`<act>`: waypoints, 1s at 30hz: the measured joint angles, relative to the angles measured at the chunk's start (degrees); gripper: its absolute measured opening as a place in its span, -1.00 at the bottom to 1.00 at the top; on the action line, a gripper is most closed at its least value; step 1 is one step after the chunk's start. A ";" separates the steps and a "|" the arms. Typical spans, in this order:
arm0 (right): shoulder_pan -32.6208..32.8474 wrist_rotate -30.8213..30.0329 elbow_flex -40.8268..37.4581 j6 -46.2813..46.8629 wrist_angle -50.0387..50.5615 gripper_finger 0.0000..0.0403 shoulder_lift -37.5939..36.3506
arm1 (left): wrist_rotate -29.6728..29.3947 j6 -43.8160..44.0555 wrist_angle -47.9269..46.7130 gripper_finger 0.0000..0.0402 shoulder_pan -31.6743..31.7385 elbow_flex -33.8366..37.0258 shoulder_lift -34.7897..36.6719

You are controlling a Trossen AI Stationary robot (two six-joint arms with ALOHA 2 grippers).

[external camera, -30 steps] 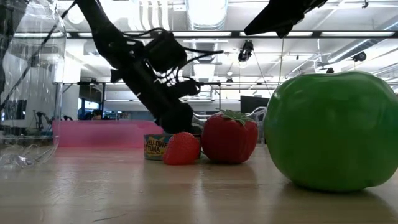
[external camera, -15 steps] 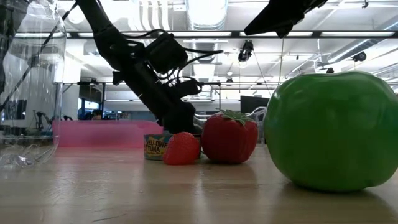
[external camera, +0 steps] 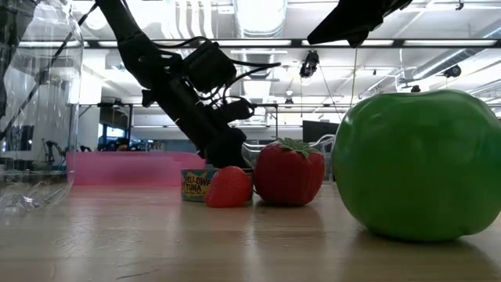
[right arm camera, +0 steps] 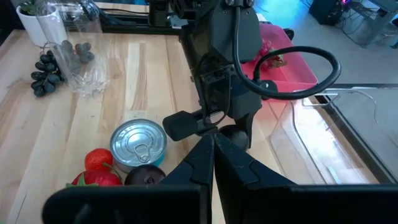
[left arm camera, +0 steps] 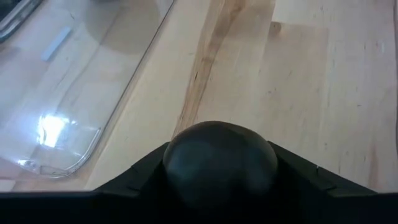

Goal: Pick & Place Food Item
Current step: Put the top plum into the pink bin

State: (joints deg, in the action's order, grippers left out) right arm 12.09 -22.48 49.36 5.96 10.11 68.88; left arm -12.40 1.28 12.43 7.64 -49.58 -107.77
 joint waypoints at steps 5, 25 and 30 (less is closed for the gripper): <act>-0.01 0.00 0.00 -0.01 0.00 -0.96 0.00 | -0.29 0.01 -0.04 0.07 0.00 -0.29 0.00; 0.01 0.00 -0.02 0.01 -0.01 -0.96 0.00 | -12.13 6.36 -18.90 0.07 -0.52 -3.74 16.05; 0.00 0.00 -0.02 -0.01 -0.02 -0.96 0.00 | -21.50 14.47 -29.43 0.08 -0.50 -3.69 22.47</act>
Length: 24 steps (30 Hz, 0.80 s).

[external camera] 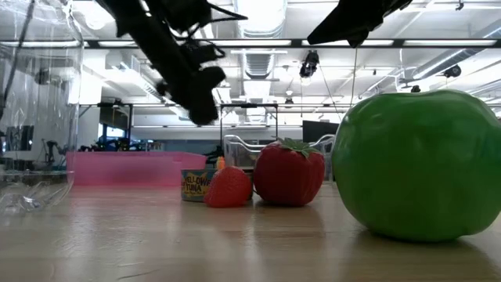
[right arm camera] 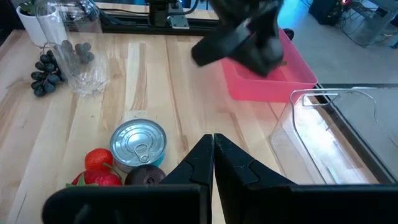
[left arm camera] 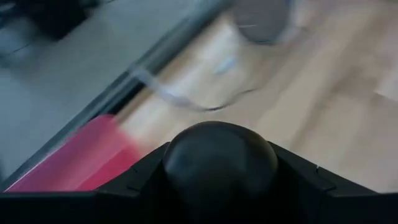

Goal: Pick & Place Food Item
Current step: Put the top plum into the pink bin

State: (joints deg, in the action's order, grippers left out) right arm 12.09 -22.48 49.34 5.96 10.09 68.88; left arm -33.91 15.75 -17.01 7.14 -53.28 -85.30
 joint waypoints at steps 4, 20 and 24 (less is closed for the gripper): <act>0.00 0.00 0.00 0.02 0.00 -0.96 0.00 | -8.42 10.26 -6.39 0.10 0.14 0.14 2.72; 0.00 0.00 0.00 0.00 -0.01 -0.96 0.00 | -10.96 23.71 -6.54 0.11 11.49 7.19 0.63; -0.01 0.00 0.00 0.00 -0.02 -0.96 0.00 | -10.02 23.52 -1.10 0.13 13.11 10.31 0.66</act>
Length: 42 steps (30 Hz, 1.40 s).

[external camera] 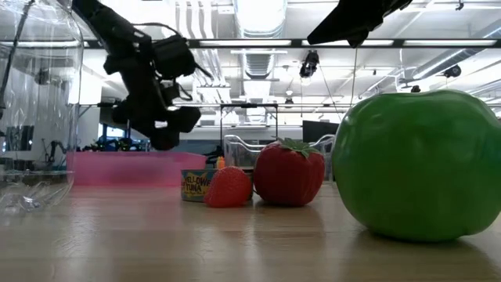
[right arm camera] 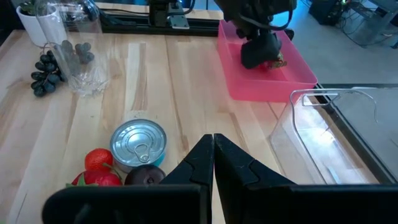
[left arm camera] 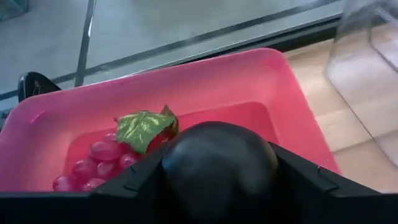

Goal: Pick & Place Food Item
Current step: Put the top plum into the pink bin, then put the transparent water bottle into the right transparent bin

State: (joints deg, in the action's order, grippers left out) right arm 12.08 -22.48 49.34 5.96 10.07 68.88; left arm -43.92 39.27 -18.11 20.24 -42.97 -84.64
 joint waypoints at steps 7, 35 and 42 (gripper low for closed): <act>0.00 0.00 0.00 0.00 0.00 -0.96 0.00 | 1.25 0.11 3.72 0.26 0.84 2.07 0.04; 0.00 0.00 0.00 0.01 0.00 -0.96 0.00 | 3.81 -6.30 -3.36 0.90 0.78 -0.04 5.77; 0.01 0.00 0.00 0.02 0.01 -0.96 0.00 | 4.05 -6.33 -6.04 0.85 -0.70 0.14 13.29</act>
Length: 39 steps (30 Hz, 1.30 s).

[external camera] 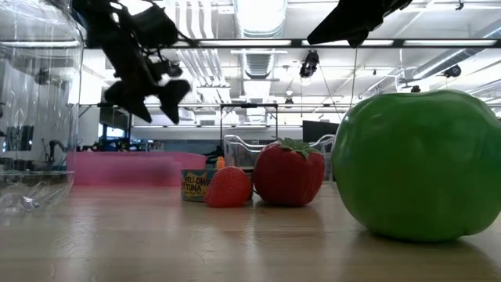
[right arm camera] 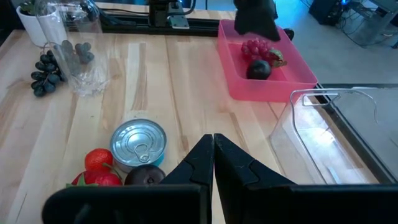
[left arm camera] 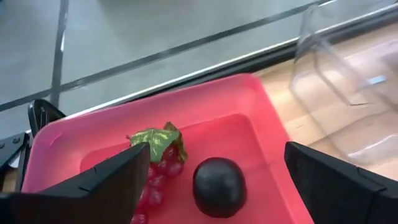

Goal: Pick & Place Food Item
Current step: Put the transparent water bottle into the right transparent bin

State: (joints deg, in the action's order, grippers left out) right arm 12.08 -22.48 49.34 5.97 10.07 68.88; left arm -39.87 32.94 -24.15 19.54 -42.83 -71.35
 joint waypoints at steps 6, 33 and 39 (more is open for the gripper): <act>-0.01 0.00 0.00 0.00 -0.01 -0.96 0.00 | -3.17 -2.80 -2.87 0.81 -2.90 0.00 6.63; 0.01 0.00 0.00 -0.02 0.00 -0.96 0.00 | 18.67 -16.98 -17.83 0.76 -14.18 -7.15 33.42; 0.01 0.00 0.00 -0.02 0.00 -0.96 0.00 | 23.08 -18.08 -23.72 0.73 -15.01 -10.62 36.81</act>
State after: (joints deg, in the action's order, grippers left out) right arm 12.09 -22.48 49.34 5.96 10.08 68.88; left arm -16.79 14.86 -47.86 4.53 -53.45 -34.54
